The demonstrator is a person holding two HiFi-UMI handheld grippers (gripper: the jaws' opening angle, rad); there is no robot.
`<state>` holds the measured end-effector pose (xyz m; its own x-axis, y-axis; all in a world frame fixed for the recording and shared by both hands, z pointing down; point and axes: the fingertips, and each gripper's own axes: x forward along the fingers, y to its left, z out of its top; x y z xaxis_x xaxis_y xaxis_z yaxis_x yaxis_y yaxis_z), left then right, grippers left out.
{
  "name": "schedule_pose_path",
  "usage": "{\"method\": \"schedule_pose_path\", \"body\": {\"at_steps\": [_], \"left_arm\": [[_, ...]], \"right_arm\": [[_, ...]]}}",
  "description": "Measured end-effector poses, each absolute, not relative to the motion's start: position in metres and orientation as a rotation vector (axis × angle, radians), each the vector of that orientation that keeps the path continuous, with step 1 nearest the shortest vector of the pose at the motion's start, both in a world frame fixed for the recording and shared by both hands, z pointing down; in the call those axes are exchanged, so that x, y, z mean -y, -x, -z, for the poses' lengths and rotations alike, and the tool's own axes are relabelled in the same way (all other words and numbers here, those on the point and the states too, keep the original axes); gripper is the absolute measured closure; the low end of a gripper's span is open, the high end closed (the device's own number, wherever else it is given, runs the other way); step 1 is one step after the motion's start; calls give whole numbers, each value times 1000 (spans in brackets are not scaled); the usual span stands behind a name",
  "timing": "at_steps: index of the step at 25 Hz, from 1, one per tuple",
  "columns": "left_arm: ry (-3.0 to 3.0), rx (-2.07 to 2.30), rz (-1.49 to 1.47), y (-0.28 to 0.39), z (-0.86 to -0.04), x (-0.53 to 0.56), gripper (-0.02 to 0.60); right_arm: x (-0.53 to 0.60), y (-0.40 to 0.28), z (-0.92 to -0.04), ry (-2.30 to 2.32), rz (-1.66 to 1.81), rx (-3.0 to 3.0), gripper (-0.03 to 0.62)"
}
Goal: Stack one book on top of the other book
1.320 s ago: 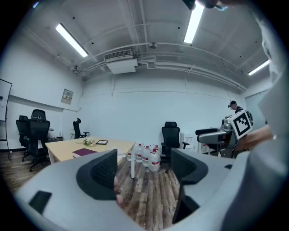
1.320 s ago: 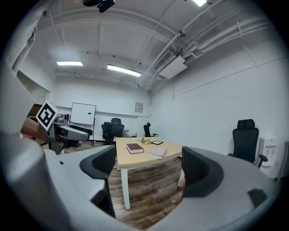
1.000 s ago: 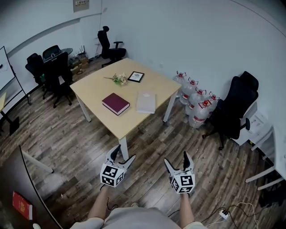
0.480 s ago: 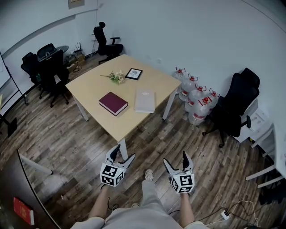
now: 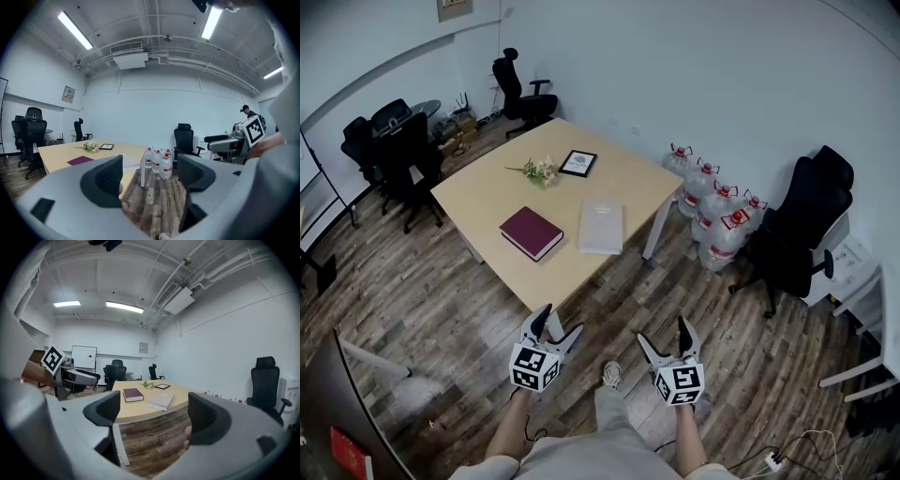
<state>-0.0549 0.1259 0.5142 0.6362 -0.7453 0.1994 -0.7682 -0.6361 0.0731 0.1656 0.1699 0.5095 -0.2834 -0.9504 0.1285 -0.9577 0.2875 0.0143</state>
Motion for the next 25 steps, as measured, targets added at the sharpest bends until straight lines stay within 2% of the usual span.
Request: {"method": "schedule_pose_path", "body": {"at_steps": [25], "left_arm": [[-2651,1370,-252,-19,-500,137,221]], "right_arm": [[105,-237,-502,-1725,-125,2508,160]]}}
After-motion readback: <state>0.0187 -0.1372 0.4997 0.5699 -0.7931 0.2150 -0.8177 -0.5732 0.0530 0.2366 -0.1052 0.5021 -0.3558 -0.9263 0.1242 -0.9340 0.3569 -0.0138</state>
